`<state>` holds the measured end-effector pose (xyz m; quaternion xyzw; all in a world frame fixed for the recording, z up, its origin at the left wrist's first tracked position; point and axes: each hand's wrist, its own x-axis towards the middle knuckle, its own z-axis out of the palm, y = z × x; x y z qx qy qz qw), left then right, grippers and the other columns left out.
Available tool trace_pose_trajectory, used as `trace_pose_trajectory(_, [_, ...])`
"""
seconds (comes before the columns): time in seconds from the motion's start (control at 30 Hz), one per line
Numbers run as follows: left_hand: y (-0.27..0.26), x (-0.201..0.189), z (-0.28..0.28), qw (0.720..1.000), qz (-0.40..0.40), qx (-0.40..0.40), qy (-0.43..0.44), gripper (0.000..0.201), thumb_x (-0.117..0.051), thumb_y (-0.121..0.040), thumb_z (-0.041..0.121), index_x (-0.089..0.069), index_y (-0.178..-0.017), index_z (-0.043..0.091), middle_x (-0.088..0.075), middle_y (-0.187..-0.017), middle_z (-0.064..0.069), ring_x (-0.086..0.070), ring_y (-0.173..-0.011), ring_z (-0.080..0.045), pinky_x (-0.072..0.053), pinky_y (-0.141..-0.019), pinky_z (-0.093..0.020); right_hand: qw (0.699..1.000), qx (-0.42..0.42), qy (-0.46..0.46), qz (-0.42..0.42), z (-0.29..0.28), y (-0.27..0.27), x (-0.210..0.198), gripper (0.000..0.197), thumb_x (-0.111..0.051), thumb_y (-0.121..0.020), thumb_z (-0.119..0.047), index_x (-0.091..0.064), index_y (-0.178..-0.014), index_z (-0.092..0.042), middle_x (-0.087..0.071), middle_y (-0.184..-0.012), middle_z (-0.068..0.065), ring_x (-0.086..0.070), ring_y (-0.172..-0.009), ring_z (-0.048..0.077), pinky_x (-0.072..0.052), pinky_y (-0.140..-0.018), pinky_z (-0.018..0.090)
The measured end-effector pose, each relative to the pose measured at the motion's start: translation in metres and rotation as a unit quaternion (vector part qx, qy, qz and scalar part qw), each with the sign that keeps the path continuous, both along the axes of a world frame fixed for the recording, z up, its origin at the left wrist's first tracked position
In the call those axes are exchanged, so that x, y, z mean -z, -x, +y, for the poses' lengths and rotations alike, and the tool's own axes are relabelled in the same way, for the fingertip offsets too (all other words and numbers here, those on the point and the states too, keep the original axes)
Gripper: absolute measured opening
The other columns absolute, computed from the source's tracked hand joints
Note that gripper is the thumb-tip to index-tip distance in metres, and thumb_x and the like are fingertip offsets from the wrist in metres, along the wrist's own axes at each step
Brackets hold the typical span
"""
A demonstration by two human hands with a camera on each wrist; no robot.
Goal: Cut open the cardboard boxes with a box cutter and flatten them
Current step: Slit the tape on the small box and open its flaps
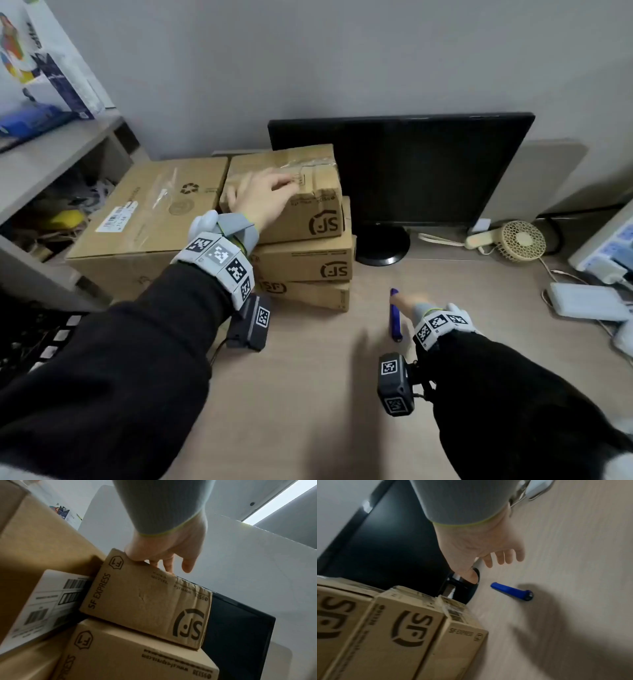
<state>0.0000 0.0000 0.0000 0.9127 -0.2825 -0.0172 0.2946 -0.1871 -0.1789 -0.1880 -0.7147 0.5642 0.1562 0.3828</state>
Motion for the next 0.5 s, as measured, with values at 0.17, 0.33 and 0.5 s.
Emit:
trace_pose_trajectory(0.17, [-0.01, 0.0, -0.003, 0.998, 0.008, -0.06, -0.03, 0.025, -0.05, -0.087, 0.053, -0.065, -0.106, 0.046, -0.058, -0.127, 0.015, -0.04, -0.128, -0.022, -0.025, -0.094, -0.035, 0.997, -0.013, -0.076, 0.032, 0.01, 0.007, 0.022, 0.028, -0.054, -0.092, -0.026, -0.056, -0.105, -0.002, -0.056, -0.086, 0.009, -0.055, -0.094, 0.025, -0.035, -0.078, 0.028])
trace_pose_trajectory(0.33, [-0.025, -0.006, -0.008, 0.996, 0.039, -0.067, -0.046, 0.031, -0.051, -0.088, 0.053, -0.063, -0.113, 0.039, -0.056, -0.132, 0.01, -0.033, -0.132, -0.029, -0.025, -0.099, -0.037, 0.996, -0.021, -0.089, -0.001, 0.015, 0.006, 0.031, 0.023, -0.058, -0.092, -0.019, -0.055, -0.11, -0.005, -0.051, -0.079, 0.006, -0.048, -0.09, 0.021, -0.038, -0.069, 0.027])
trace_pose_trajectory(0.5, [-0.031, -0.007, -0.006, 0.994, 0.028, -0.057, -0.088, 0.052, -0.053, -0.08, 0.06, -0.055, -0.128, 0.037, -0.05, -0.14, 0.006, -0.034, -0.134, -0.029, -0.025, -0.105, -0.043, 0.989, 0.066, -0.106, -0.079, 0.014, 0.008, 0.054, 0.047, -0.069, -0.081, -0.013, -0.056, -0.126, -0.004, -0.052, -0.104, 0.008, -0.05, -0.092, 0.023, -0.036, -0.054, 0.024])
